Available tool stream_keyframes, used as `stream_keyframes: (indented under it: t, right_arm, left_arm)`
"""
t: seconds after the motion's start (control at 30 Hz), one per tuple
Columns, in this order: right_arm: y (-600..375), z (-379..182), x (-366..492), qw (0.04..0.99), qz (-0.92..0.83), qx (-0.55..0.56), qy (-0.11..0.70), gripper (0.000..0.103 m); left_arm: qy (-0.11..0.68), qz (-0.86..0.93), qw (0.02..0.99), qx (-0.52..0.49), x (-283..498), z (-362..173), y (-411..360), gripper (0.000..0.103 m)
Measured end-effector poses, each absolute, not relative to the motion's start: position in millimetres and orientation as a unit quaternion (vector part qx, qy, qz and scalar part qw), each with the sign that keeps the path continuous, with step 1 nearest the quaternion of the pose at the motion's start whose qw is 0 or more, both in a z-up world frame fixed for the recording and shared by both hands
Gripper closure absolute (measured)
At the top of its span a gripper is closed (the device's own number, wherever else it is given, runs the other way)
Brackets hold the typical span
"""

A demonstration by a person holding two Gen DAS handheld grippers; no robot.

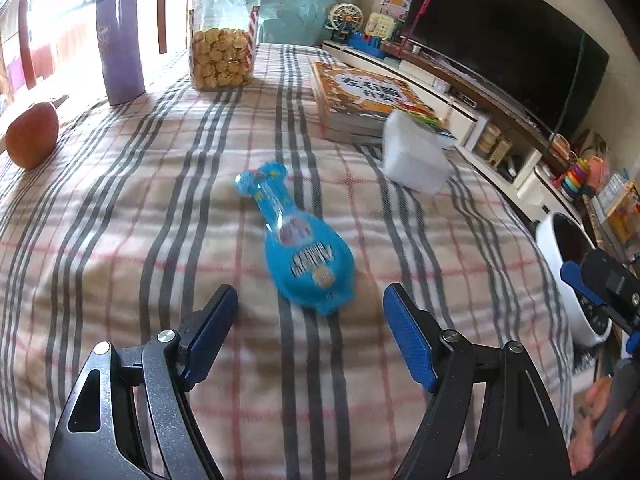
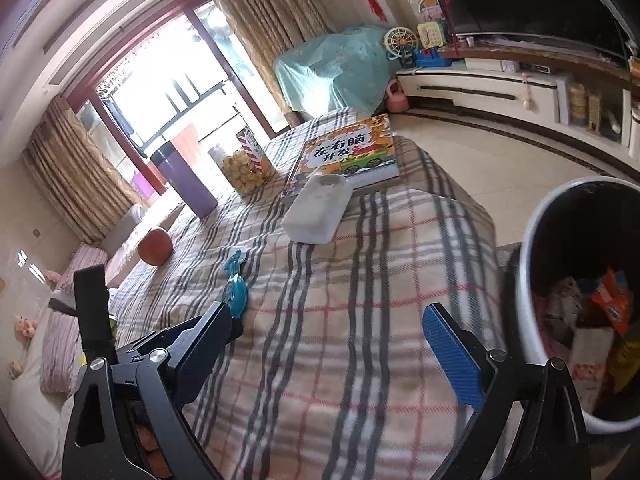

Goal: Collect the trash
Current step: 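Move both open grippers back over the remaining trash on the bed, then grasp the blue lollipop candy with the left gripper while the right grasps the white sponge block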

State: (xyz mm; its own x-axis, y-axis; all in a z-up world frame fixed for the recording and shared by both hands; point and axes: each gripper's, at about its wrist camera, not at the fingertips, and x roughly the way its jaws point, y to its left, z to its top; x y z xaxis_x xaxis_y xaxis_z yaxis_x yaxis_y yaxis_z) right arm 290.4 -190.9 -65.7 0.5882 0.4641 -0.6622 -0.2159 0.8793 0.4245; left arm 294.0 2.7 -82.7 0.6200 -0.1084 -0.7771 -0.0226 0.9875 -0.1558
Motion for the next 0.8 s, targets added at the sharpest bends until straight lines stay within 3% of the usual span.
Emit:
stream_keyframes:
  t: [0.1, 0.17, 0.2, 0.73, 0.77, 0.8]
  right_arm:
    - [-184, -71, 303, 0.874, 0.195, 0.156, 0.417, 0.006]
    - [-179, -74, 311, 0.872, 0.194, 0.158, 0.420, 0.006]
    - [-178, -75, 314, 0.872, 0.194, 0.160, 0.421, 0.006]
    - [-119, -112, 400, 0.889, 0.149, 0.097, 0.422, 0.008]
    - [-117, -113, 403, 0.889, 0.146, 0.090, 0.424, 0.013]
    - [-116, -115, 406, 0.887, 0.144, 0.087, 0.429, 0.026]
  left_arm:
    - [0.438, -0.012, 0.897, -0.066, 308, -89, 5, 0.027]
    - [0.431, -0.012, 0.900, -0.060, 312, -90, 8, 0.041]
    - [0.429, -0.017, 0.901, -0.061, 312, -90, 11, 0.055]
    - [0.410, -0.039, 0.906, -0.095, 280, -91, 44, 0.055]
    - [0.410, -0.039, 0.907, -0.094, 280, -91, 44, 0.055]
    - [0.409, -0.039, 0.907, -0.094, 280, -91, 44, 0.055]
